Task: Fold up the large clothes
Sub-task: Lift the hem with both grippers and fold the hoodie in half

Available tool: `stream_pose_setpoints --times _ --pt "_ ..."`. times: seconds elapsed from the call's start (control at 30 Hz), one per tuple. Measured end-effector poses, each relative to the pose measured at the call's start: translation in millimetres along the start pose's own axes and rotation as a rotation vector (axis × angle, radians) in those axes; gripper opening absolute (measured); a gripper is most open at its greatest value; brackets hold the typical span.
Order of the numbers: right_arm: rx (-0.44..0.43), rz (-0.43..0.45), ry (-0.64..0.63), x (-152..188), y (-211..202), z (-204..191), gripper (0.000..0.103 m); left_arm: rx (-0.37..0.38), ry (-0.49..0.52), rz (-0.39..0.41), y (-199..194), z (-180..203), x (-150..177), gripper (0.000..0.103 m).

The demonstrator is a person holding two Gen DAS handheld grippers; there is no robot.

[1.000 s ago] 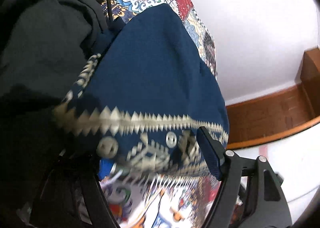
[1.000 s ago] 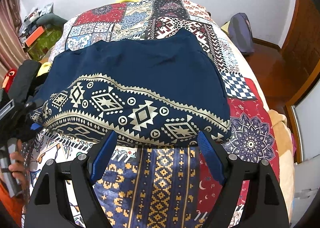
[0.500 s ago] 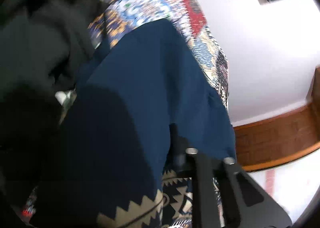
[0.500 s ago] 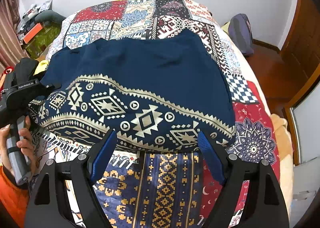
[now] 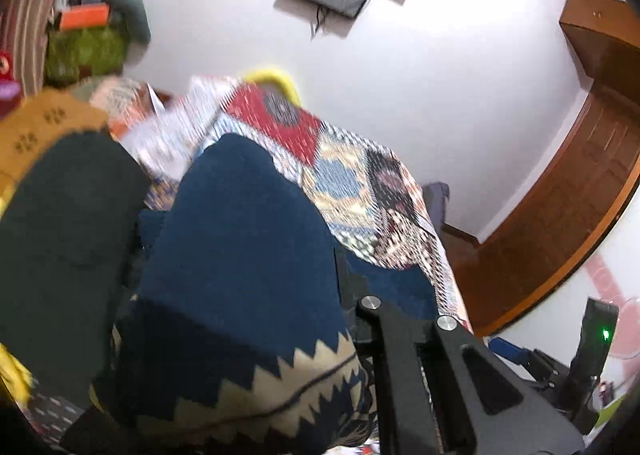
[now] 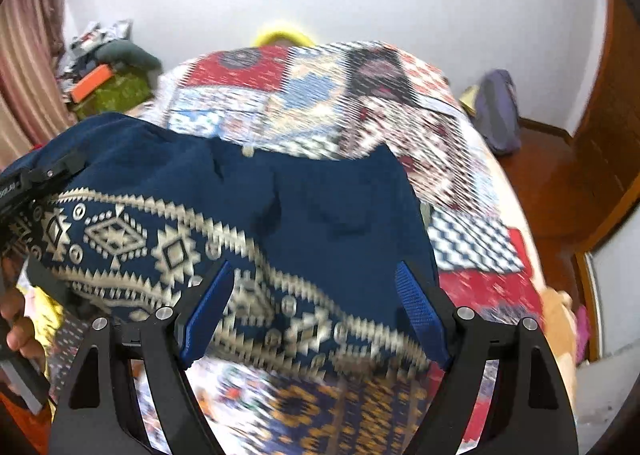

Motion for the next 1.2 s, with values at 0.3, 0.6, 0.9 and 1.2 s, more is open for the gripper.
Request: stream_pose_setpoints --times 0.3,0.6,0.9,1.2 --pt "-0.153 -0.058 -0.129 -8 63 -89 0.08 -0.12 0.148 0.023 2 -16 -6 0.009" --pt "-0.288 -0.192 -0.156 27 98 -97 0.08 -0.153 0.224 -0.031 37 1 17 0.009" --pt "-0.036 -0.094 -0.033 45 46 5 0.08 -0.099 0.293 -0.064 47 46 19 0.009" --pt "-0.049 -0.225 0.176 98 83 64 0.08 0.073 0.325 -0.2 77 119 53 0.009"
Point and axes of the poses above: each gripper's, at about its wrist camera, not at the fingertips, and y roughly the way its jaws point, z to its right, x to its underside, the point moved 2 cm from there along y, roughly the way its jaws point, and after that the axes turned 5 degrees about -y, right-handed, at the moved point
